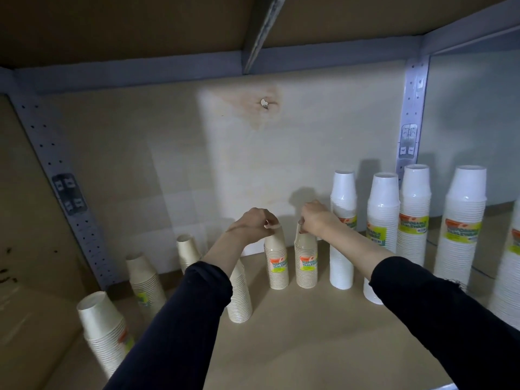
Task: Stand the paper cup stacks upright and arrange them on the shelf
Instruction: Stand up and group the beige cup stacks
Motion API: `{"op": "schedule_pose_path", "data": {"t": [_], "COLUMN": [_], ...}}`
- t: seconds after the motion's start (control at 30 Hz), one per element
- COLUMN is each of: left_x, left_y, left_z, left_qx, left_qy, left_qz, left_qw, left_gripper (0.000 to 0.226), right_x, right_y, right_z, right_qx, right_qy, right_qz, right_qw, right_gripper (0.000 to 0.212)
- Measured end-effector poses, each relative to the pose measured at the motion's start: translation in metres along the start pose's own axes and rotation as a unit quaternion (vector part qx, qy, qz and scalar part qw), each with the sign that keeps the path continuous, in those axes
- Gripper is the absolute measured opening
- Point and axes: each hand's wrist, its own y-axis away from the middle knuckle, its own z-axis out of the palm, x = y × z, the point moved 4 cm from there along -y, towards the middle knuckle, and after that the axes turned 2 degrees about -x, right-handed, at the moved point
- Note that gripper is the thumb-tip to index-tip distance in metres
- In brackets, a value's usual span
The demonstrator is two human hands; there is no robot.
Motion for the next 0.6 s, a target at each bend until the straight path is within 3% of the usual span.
{"op": "schedule_pose_path", "data": {"t": [0.27, 0.6], "left_x": [-0.04, -0.113], "left_y": [0.04, 0.102], "left_z": [-0.041, -0.063], "left_qx": [0.072, 0.088], "left_qy": [-0.047, -0.084], "left_qz": [-0.076, -0.228], "left_qw": [0.993, 0.966], "left_gripper": [0.032, 0.035], "right_x": [-0.041, -0.12], "right_y": [0.015, 0.027], "right_z": [-0.013, 0.017], "right_qx": [0.047, -0.007], "right_qy": [-0.037, -0.096], "right_qz": [-0.06, -0.192], "right_qw": [0.996, 0.977], "right_gripper": [0.033, 0.03]}}
